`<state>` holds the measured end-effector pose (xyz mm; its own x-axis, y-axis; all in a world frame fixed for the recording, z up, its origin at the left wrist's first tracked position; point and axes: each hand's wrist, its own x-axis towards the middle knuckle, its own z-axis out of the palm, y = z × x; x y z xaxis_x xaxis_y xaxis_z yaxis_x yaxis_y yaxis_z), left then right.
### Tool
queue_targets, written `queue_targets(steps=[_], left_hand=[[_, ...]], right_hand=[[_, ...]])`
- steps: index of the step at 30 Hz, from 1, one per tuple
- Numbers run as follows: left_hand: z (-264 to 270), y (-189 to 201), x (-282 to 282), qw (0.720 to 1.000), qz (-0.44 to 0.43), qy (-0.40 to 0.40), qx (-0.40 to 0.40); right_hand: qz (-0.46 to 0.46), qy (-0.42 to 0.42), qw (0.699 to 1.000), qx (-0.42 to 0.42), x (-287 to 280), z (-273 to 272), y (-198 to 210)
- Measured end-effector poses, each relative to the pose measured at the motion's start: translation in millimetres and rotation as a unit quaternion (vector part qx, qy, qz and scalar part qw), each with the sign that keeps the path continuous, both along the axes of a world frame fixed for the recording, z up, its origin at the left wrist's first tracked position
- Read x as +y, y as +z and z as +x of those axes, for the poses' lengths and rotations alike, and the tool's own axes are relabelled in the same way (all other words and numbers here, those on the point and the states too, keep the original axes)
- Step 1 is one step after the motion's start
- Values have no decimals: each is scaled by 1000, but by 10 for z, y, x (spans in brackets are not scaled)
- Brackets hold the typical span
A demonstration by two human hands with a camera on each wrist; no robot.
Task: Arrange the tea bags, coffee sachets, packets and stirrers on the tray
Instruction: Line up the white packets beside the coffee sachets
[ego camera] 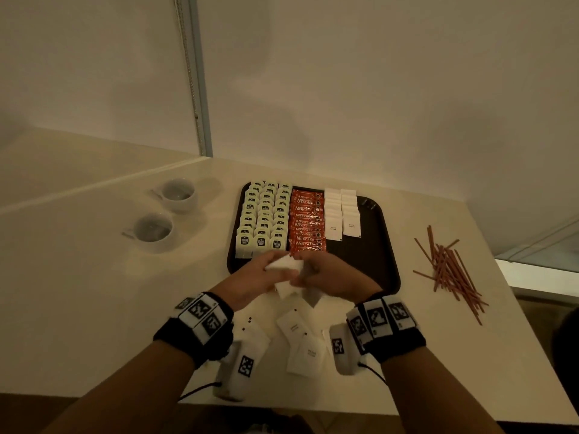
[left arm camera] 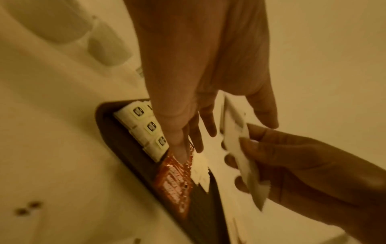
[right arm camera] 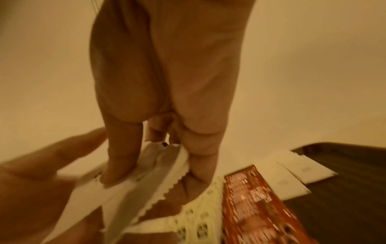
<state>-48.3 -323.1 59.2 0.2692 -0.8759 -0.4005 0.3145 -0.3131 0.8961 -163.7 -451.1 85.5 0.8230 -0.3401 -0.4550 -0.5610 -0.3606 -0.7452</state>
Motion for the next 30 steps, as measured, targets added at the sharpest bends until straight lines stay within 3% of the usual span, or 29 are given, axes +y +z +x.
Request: queue_targets(steps=[3, 6, 12, 18, 25, 30], left_hand=[[-44, 149, -146, 974, -54, 47, 217], [-33, 255, -256, 950, -52, 72, 299], [80, 305, -374, 947, -31, 55, 315], [148, 401, -436, 963, -3, 26, 267], [182, 431, -521, 980, 6, 9, 201], [181, 461, -589, 979, -1, 17, 201]], right_hand=[[29, -8, 998, -53, -52, 81, 252], [44, -13, 996, -75, -51, 146, 358], [-130, 17, 986, -102, -150, 200, 320], [-149, 34, 978, -139, -307, 227, 251], [-129, -165, 940, -269, -309, 296, 234], [-76, -90, 968, -221, -338, 263, 239]])
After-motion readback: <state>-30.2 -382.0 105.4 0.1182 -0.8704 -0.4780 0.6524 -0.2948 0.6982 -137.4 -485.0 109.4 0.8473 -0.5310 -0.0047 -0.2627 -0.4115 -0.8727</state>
